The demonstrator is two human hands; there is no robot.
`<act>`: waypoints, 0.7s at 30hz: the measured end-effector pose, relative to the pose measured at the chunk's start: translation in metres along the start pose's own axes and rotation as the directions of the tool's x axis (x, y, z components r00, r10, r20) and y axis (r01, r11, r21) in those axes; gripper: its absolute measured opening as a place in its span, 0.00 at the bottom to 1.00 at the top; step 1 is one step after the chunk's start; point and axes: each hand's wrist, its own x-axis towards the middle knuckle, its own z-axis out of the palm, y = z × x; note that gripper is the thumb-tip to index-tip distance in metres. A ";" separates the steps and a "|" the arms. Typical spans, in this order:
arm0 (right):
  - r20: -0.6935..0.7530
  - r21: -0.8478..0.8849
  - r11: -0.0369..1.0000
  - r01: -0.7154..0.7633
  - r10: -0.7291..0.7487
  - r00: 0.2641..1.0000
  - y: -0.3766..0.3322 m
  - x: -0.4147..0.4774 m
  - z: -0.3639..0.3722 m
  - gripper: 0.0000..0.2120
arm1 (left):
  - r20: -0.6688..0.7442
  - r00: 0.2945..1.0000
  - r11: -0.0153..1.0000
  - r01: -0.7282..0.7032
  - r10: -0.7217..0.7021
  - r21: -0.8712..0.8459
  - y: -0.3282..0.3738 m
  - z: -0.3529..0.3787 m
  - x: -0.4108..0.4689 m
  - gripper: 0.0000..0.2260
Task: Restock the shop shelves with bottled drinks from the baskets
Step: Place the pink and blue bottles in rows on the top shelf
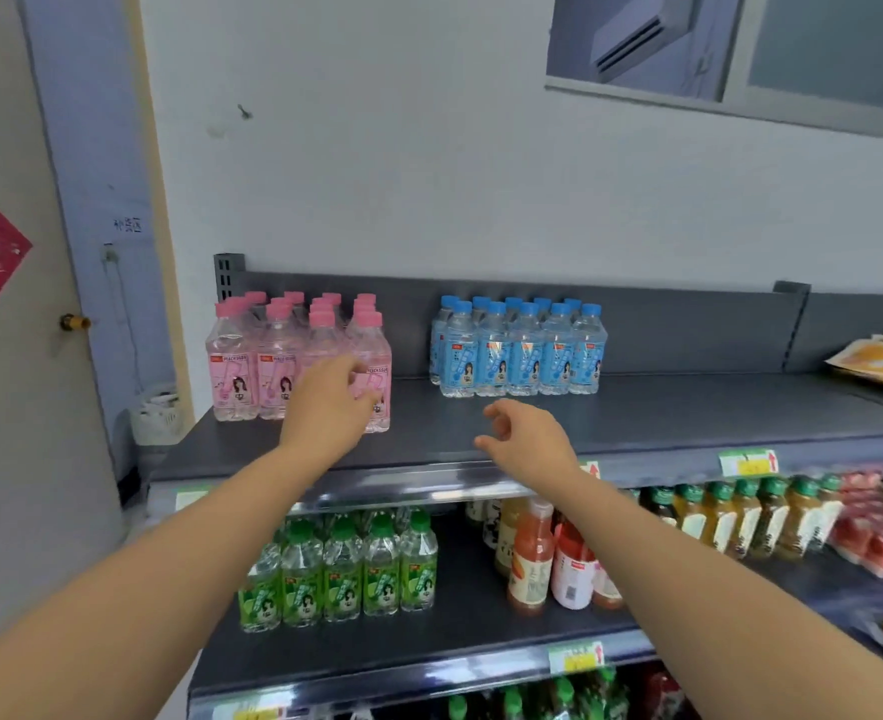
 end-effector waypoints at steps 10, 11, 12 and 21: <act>-0.029 -0.205 0.961 -0.186 0.184 0.983 0.071 -0.110 -0.059 0.18 | 0.256 0.949 0.982 -0.189 0.184 -0.008 0.065 0.067 -0.084 0.16; -0.026 -0.215 0.955 -0.204 0.203 0.979 0.081 -0.120 -0.066 0.18 | 0.280 0.940 0.979 -0.201 0.197 -0.012 0.072 0.078 -0.092 0.15; -0.018 -0.226 0.948 -0.224 0.226 0.974 0.091 -0.129 -0.073 0.17 | 0.301 0.931 0.977 -0.212 0.208 -0.018 0.079 0.089 -0.100 0.15; 0.062 -0.329 0.870 -0.368 0.409 0.910 0.199 -0.217 -0.122 0.20 | 0.534 0.797 0.954 -0.290 0.283 -0.073 0.156 0.193 -0.178 0.10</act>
